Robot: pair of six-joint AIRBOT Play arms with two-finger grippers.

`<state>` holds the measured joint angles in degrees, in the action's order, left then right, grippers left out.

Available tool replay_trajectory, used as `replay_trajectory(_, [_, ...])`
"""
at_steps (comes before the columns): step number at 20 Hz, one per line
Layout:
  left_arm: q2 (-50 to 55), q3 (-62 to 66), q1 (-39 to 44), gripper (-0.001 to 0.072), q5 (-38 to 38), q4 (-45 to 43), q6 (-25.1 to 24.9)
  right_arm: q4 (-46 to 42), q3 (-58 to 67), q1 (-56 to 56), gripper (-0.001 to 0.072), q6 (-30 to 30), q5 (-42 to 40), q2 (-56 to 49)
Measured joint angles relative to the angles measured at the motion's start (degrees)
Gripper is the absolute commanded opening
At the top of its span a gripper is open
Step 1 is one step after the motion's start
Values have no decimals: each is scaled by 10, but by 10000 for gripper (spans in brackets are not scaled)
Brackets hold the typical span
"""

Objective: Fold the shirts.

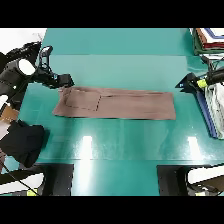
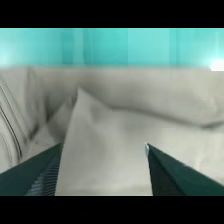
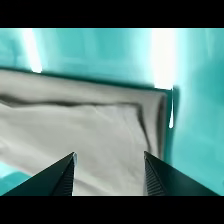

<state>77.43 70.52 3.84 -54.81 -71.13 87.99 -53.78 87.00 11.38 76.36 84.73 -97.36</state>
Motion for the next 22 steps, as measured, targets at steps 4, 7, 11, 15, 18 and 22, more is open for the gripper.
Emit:
replay_trajectory(4, [0, 0, 0, 31, -29, 13, 0, 9, -68, 30, 494, -37, 10, -5])
replay_trajectory(7, [0, 0, 0, 31, -32, 36, -7, 21, -126, 33, 493, -62, -8, -6])
replay_trajectory(11, [0, 0, 0, 30, -30, 62, -11, 66, -186, 11, 439, -94, -40, -5])
replay_trajectory(15, [1, 0, 3, 21, -28, 89, -13, 86, -211, -27, 96, -115, -76, -7])
replay_trajectory(18, [5, 0, 33, 20, -17, 101, -19, 85, -217, -45, 16, -136, -79, -5])
replay_trajectory(22, [37, 22, 104, 20, 10, 106, -33, 92, -208, -53, 14, -144, -63, 38])
